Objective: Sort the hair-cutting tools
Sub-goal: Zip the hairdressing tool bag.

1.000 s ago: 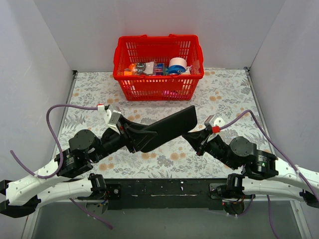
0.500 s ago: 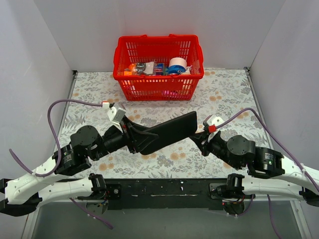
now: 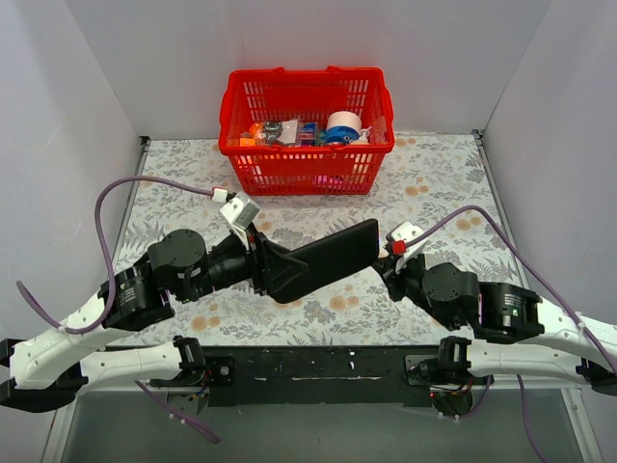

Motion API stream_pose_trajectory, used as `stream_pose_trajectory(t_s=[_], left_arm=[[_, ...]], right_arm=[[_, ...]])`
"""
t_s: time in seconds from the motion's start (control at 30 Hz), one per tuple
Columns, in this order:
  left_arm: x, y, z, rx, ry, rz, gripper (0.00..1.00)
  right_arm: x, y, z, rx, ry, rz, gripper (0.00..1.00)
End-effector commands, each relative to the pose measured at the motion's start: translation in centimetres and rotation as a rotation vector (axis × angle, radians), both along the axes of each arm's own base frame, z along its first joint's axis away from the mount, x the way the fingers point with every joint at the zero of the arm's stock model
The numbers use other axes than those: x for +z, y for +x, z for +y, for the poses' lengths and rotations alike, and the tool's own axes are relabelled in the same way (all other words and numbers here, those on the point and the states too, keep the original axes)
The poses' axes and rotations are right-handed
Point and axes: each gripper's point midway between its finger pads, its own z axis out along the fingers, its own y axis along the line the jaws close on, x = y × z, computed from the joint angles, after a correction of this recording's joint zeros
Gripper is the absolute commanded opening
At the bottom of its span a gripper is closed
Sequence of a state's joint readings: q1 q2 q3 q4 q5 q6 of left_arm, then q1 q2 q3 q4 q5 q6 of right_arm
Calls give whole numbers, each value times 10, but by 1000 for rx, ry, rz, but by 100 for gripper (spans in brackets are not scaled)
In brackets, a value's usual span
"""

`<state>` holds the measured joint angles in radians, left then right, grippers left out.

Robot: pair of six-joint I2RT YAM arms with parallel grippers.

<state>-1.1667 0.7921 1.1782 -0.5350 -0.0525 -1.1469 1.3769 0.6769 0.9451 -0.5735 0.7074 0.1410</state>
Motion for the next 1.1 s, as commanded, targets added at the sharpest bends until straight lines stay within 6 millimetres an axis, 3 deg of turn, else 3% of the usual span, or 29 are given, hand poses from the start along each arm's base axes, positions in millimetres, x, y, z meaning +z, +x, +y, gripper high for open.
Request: stream_pose_trajectory(t_s=[0.0,0.13,0.3,0.5,0.7,0.87,0.97,1.07], left_arm=[[59,-15,30,-3,-126,-20,0],[51,-13,30,16,-70,19,0],[36,-13,24,2,-6,54,0],[27,-20,18,-47,36,76,0],[13,-23,12,-78,93,101,0],[-8,-30,7,-118,160,145,0],[-14,-33,11,-124,172,163,0],[-22,-35,15,-119,191,179,0]], right_arm=[[-15,32,-82,-328,-260,-111,1],[-21,32,-85,-312,-315,-131,1],[-24,16,-54,-77,-274,-115,1],[-48,-5,-39,134,-381,-69,1],[-53,-33,-11,367,-358,-30,1],[-69,-29,-17,354,-468,-9,1],[-71,-18,-27,282,-533,-38,1],[-68,-18,-24,305,-533,-65,1]])
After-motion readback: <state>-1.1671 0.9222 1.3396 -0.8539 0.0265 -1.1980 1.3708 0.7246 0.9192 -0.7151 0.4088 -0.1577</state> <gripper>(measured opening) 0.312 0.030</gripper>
